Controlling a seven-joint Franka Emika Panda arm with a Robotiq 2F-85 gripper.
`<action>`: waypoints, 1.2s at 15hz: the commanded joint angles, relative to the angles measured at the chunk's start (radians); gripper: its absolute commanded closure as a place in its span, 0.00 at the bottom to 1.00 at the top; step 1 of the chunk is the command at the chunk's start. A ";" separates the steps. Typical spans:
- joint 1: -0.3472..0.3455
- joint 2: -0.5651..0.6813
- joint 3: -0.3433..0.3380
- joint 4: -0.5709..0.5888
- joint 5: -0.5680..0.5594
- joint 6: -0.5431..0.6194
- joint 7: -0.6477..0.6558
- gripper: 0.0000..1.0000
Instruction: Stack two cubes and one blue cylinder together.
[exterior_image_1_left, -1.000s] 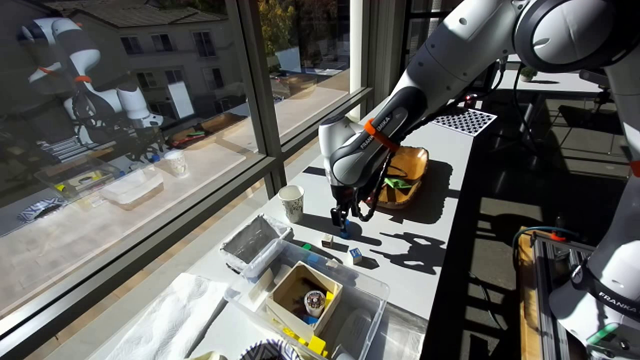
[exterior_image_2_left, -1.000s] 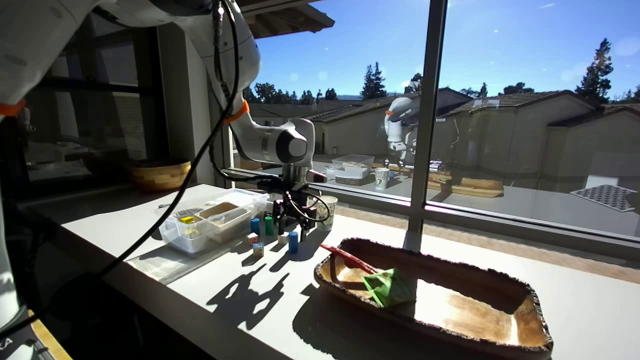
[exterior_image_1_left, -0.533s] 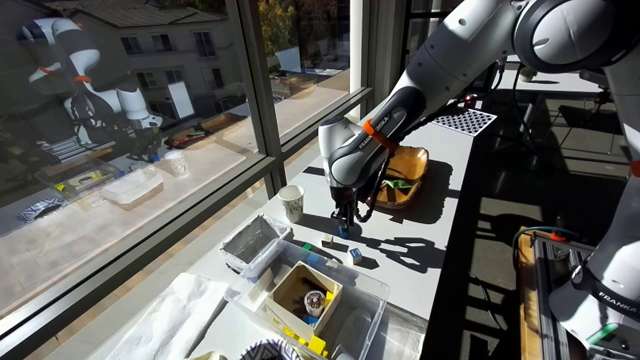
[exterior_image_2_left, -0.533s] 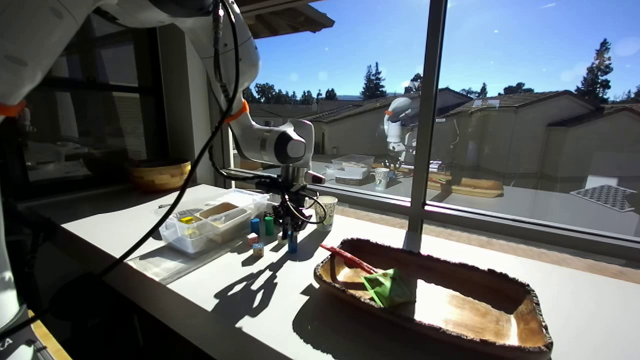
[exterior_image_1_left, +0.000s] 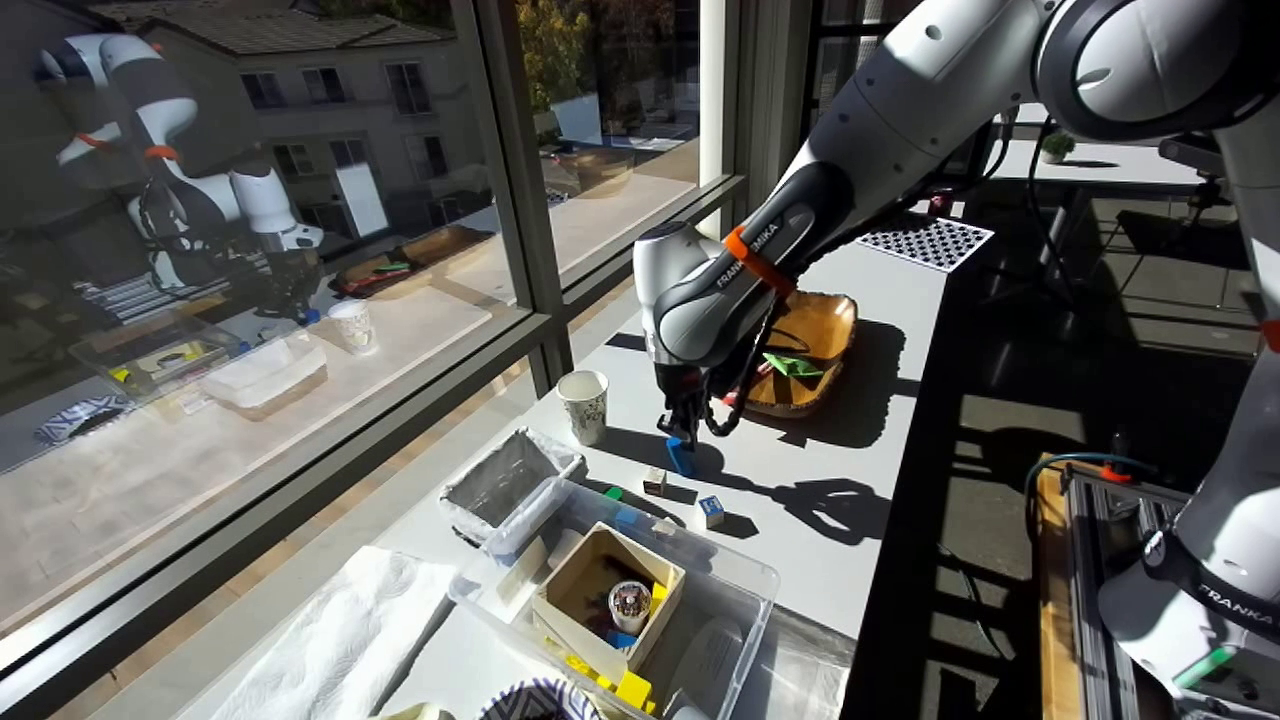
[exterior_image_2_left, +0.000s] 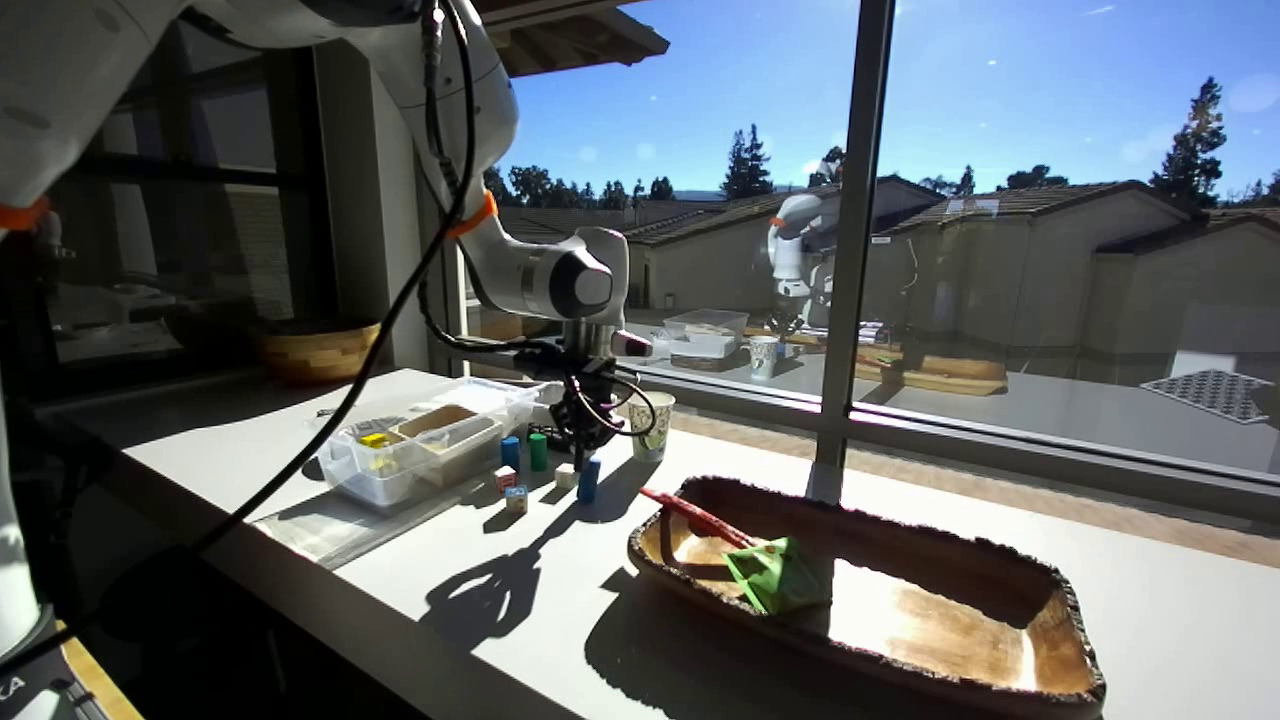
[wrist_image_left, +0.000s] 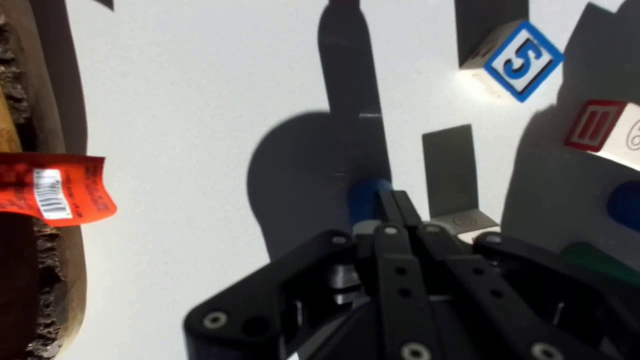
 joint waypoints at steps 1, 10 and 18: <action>0.007 -0.023 -0.007 -0.012 -0.010 -0.009 0.005 0.69; 0.003 -0.012 -0.002 -0.004 -0.004 -0.018 -0.002 0.01; 0.001 0.026 0.002 0.004 -0.001 0.004 -0.008 0.27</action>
